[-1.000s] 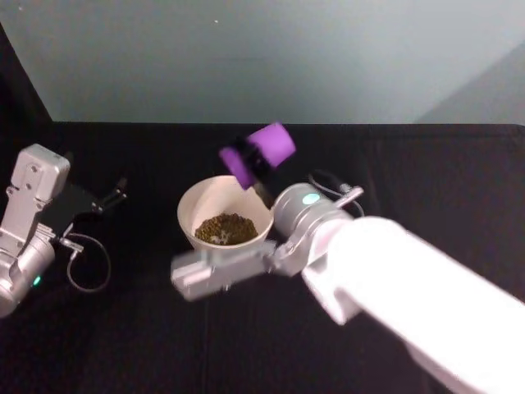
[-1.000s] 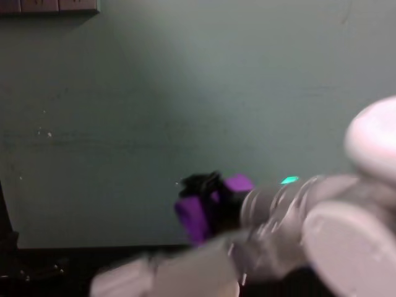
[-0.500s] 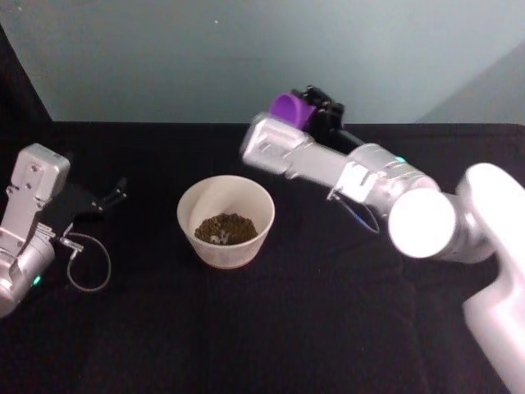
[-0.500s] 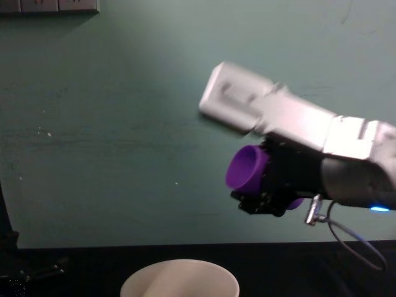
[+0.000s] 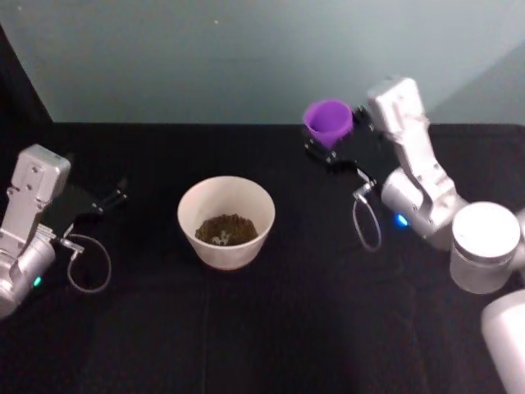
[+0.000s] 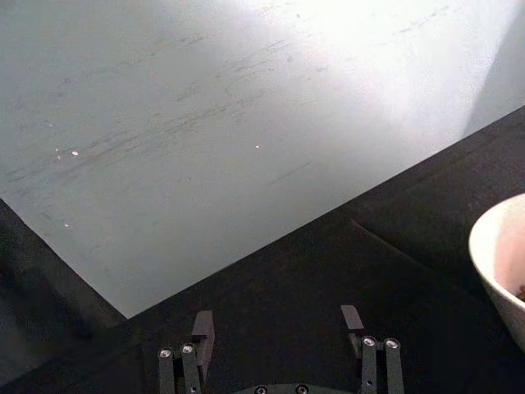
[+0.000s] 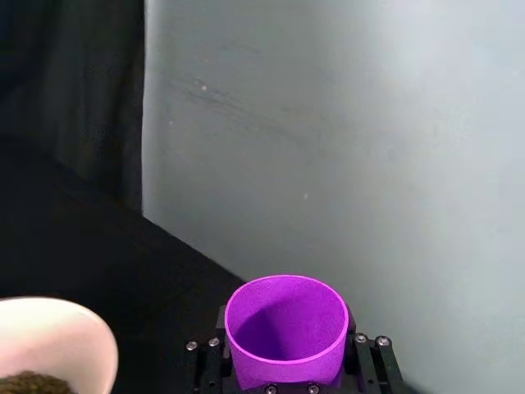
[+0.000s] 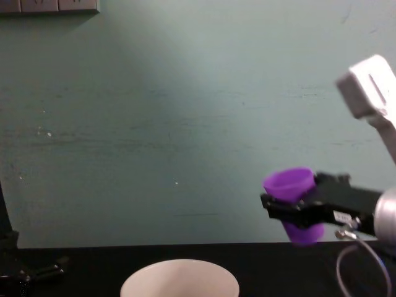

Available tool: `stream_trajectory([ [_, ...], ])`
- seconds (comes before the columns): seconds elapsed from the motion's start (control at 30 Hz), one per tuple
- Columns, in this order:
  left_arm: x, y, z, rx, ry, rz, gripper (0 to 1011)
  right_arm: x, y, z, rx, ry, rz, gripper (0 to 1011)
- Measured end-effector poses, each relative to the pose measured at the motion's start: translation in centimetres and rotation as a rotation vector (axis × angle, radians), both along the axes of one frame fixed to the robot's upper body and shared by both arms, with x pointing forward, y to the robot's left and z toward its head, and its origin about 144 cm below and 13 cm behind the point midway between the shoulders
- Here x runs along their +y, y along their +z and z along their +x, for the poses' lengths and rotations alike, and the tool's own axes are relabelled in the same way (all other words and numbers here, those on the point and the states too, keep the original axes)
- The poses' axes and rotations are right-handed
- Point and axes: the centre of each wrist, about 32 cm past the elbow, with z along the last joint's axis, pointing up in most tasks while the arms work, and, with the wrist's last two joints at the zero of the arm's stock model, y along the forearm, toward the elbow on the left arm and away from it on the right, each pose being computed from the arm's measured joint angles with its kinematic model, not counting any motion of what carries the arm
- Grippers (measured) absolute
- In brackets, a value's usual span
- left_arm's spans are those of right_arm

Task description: Pick up the cup and pour the mung beans from the cup into the bowl.

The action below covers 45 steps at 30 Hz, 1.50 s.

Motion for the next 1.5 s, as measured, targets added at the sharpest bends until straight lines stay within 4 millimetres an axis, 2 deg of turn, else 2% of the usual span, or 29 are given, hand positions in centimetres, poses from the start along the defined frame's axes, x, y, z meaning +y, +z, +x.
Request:
stream_trajectory([
  [0.17, 0.0, 0.0, 0.0, 0.000, 0.000, 0.000, 1000, -1.1, -2.8, 0.6, 0.116, 0.016, 0.181, 734],
  [0.53, 0.0, 0.0, 0.0, 0.000, 0.000, 0.000, 1000, -1.6, -6.1, 1.6, 0.224, 0.090, 0.291, 734],
  [1.2, 0.0, 0.0, 0.0, 0.000, 0.000, 0.000, 1000, -1.8, -7.4, 2.2, 0.252, 0.154, 0.273, 736],
  [1.33, 0.0, 0.0, 0.0, 0.000, 0.000, 0.000, 1000, -1.7, -7.4, 2.2, 0.252, 0.157, 0.275, 803],
  [1.5, 0.0, 0.0, 0.0, 0.000, 0.000, 0.000, 1000, -1.6, -7.4, 2.2, 0.249, 0.158, 0.281, 966],
])
